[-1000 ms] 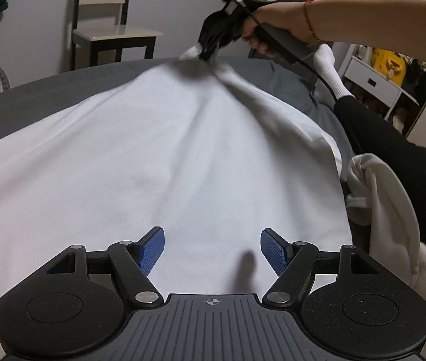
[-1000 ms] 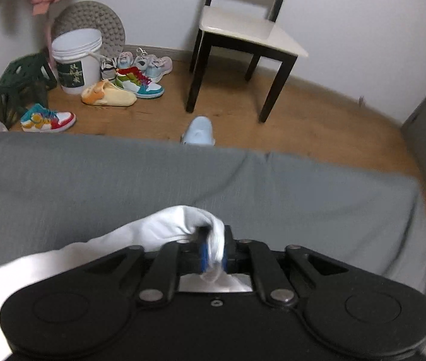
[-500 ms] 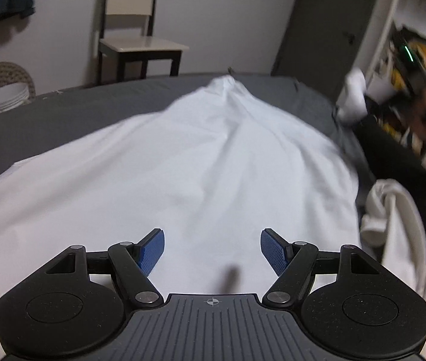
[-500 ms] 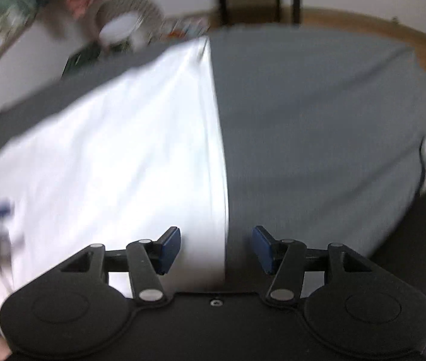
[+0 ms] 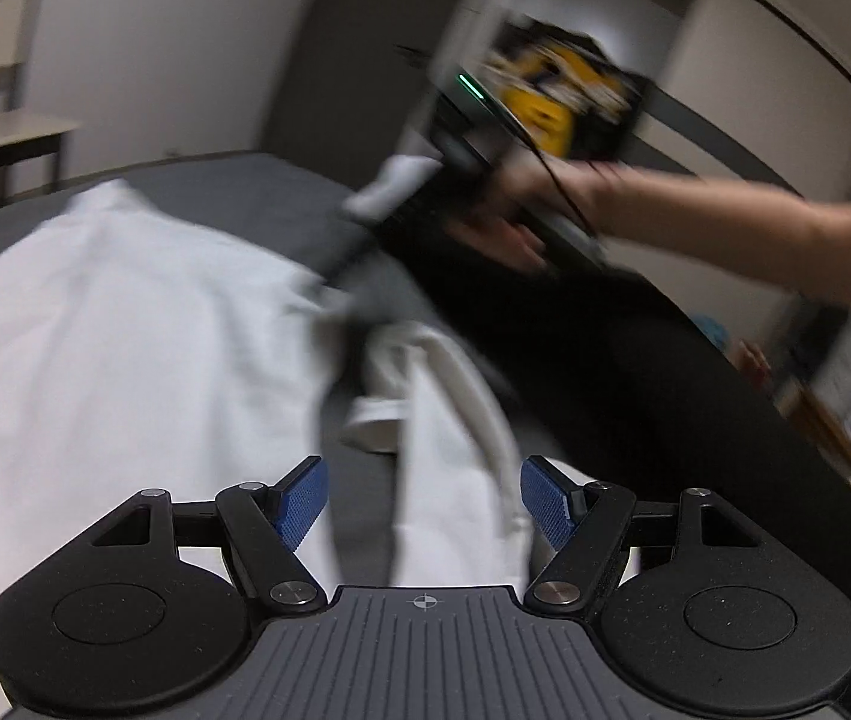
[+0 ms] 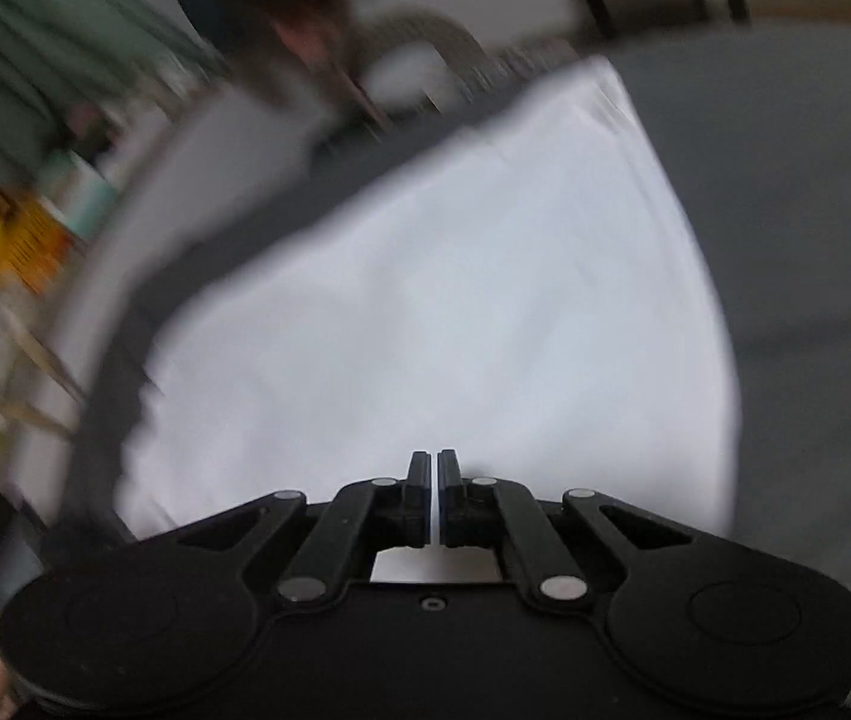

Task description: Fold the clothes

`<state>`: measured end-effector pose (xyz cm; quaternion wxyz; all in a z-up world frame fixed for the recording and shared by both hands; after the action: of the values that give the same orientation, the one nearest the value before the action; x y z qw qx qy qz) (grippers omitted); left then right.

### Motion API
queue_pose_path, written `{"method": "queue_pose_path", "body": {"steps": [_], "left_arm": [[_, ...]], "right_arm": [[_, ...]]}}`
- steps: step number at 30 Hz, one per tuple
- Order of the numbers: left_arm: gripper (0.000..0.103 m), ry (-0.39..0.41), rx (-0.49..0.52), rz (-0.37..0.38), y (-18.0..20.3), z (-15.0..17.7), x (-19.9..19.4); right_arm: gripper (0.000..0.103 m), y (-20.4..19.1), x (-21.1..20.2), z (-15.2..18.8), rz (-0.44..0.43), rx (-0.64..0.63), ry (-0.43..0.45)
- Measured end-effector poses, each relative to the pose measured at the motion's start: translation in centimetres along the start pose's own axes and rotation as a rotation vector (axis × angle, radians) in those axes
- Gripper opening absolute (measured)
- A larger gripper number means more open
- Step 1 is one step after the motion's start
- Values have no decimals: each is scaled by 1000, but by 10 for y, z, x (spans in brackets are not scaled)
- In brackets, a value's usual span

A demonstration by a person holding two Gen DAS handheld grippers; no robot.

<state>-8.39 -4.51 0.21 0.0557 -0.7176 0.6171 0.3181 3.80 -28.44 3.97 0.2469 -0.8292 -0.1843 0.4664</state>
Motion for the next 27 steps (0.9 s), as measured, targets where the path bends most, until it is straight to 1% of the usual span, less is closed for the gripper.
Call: {"method": "queue_pose_path", "body": {"steps": [1,2,3,4,5,6,7,8,10,11,12,13,14,15,17,19,20,23,25,27], "left_arm": [[72,-12,25,-8,5,-2,6],[72,-32,49,-39,7,-3,13],[72,-56,72,-78,8,-4,21],[72,-82,99,-139,8,-5,28],[72,-122,123,-205,6,-2,35],[72,-168,145,-269,3,1,41],[72,-213,167,-333,0,4,48],[72,-248,172,-351,-4,7,52],[71,-288,169,-367,-10,13,57],[60,-293,166,-402,-14,12,57],[27,-291,161,-443,-19,11,56],[22,-283,117,-462,-27,8,53],[15,-268,38,-445,-37,5,48],[14,-248,-47,-408,-48,2,42],[12,-211,-169,-368,-68,3,31],[11,-183,-276,-344,-86,8,21],[11,-162,-335,-337,-94,11,17],[11,-106,-487,-342,-114,20,6],[12,-79,-567,-350,-124,25,1],[12,-60,-629,-341,-133,31,-3]], "right_arm": [[4,-6,5,-8,29,-9,2],[6,-11,10,-15,72,-22,-2],[8,-17,15,-23,114,-35,-7],[13,-20,19,-27,174,-62,-27],[28,-22,23,-29,241,-96,-54],[40,-19,21,-26,296,-125,-68],[43,-13,18,-21,347,-148,-91],[47,-3,12,-15,378,-141,-117],[49,21,-3,1,426,-107,-166],[55,31,-8,8,444,-89,-181],[59,39,-11,16,461,-73,-185],[61,47,-14,24,467,-56,-189],[62,55,-16,32,469,-39,-193],[62,61,-19,39,458,-23,-192],[61,69,-19,46,408,15,-186],[54,69,-15,43,338,27,-161],[46,68,-13,41,300,30,-147],[42,52,2,20,220,24,-95],[42,43,12,1,170,29,-49],[42,38,24,-17,131,50,3]]}}
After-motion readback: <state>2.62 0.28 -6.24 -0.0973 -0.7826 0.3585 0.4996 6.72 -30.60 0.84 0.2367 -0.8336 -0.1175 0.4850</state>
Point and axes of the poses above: each gripper's, at about its wrist camera, not at the fingertips, and x roughly the way its jaws point, y to its right, z to its underside, the point moved 2 cm from there along x, roughly the way its jaws point, and after that the axes turned 1 degree about -z, right-handed, at the moved point
